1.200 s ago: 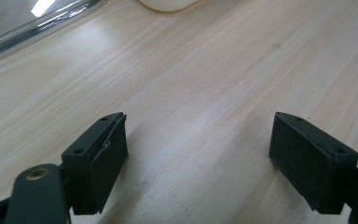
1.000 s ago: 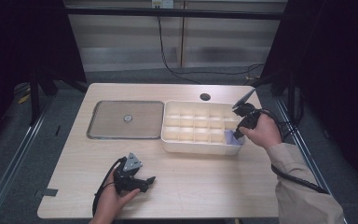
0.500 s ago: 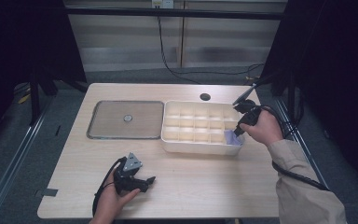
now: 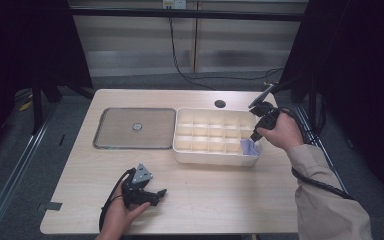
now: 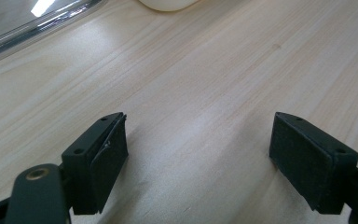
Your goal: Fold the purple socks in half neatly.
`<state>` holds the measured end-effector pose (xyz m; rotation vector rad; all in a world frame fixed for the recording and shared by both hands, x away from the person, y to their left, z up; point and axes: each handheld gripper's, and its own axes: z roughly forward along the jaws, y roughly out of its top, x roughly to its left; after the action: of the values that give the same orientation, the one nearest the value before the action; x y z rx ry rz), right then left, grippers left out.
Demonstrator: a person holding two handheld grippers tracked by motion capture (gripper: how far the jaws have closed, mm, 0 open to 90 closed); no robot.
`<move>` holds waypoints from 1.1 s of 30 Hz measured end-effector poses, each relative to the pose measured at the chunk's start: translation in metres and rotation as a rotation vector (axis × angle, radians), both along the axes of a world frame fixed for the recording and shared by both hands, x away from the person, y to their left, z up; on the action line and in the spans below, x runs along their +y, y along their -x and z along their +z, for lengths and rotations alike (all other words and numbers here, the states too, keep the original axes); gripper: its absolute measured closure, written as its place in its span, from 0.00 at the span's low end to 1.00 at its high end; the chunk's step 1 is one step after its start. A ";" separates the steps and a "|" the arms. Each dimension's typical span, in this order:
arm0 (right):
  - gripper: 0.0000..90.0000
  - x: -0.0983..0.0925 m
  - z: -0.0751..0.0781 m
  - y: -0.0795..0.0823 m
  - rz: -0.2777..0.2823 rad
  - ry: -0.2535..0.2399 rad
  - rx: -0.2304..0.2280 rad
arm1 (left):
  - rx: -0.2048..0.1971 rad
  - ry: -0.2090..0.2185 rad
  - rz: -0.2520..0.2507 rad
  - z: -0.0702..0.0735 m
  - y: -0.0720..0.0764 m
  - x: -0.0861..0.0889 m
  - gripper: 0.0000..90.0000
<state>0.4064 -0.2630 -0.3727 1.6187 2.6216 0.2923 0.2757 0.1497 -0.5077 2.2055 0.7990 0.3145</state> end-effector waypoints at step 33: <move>1.00 0.003 -0.016 -0.012 -0.016 -0.027 0.035 | 0.001 0.001 -0.001 0.000 0.000 0.000 0.21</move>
<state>0.4189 -0.2599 -0.3883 1.6673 2.6401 0.3020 0.2758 0.1497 -0.5077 2.2055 0.7983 0.3127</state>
